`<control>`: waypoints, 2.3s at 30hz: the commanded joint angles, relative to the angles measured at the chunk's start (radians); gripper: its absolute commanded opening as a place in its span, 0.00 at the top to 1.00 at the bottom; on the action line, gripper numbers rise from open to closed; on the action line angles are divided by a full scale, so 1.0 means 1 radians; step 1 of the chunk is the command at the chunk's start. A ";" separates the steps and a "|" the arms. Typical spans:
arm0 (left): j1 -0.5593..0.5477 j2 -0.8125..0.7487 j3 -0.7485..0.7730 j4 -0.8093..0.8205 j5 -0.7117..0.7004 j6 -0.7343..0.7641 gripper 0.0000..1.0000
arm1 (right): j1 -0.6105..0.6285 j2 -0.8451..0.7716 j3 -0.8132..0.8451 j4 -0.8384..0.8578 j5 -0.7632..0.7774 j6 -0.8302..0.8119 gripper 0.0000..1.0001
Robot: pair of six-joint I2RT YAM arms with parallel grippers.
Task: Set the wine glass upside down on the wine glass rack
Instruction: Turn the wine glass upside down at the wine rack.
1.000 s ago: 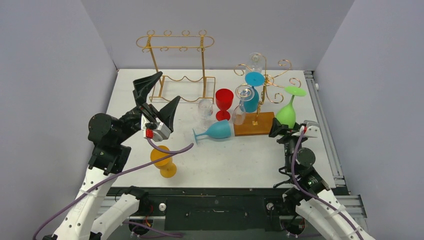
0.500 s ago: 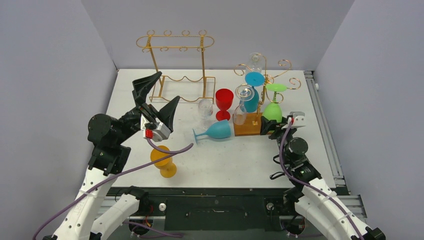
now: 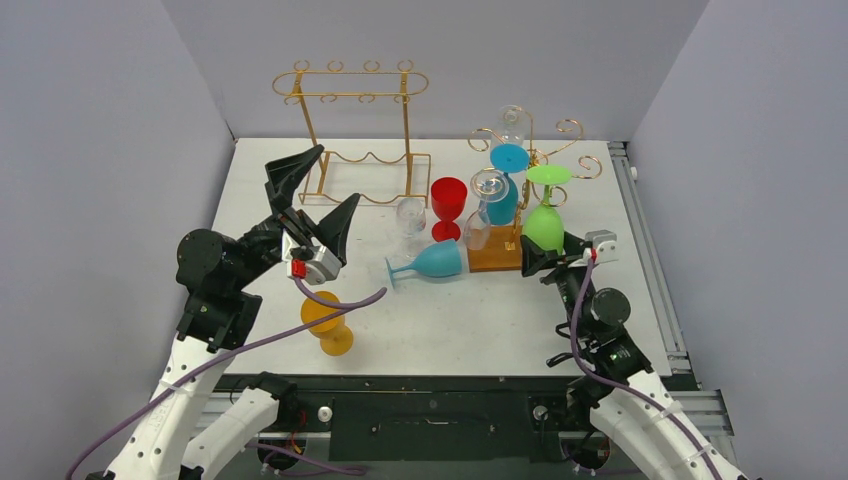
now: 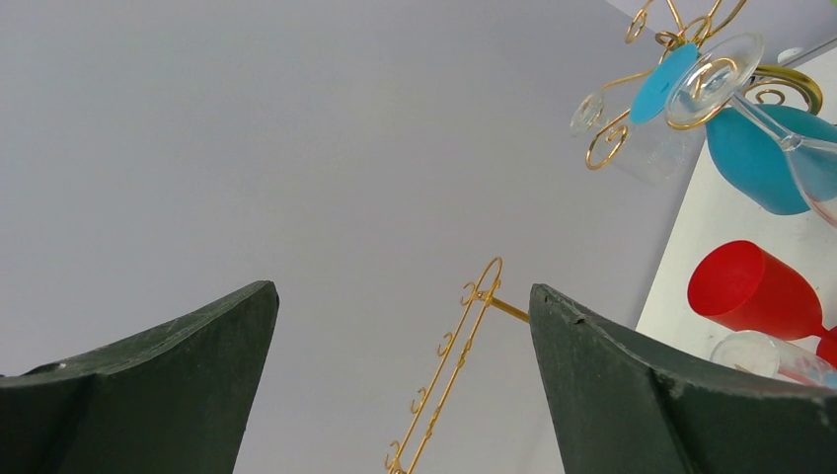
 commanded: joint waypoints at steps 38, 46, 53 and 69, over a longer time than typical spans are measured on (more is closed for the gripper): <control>-0.001 0.020 -0.001 0.017 0.010 0.020 0.04 | 0.149 -0.033 -0.170 -0.012 0.281 0.286 0.22; -0.001 0.043 0.015 0.005 -0.001 0.008 0.04 | 0.191 -0.007 -0.166 -0.083 0.395 0.350 0.21; -0.005 0.073 0.035 0.001 -0.004 -0.014 0.04 | 0.176 0.051 -0.106 -0.064 0.398 0.266 0.20; -0.150 0.483 0.472 -0.165 -0.005 -0.368 0.00 | 0.101 0.077 -0.072 0.007 0.330 0.194 0.18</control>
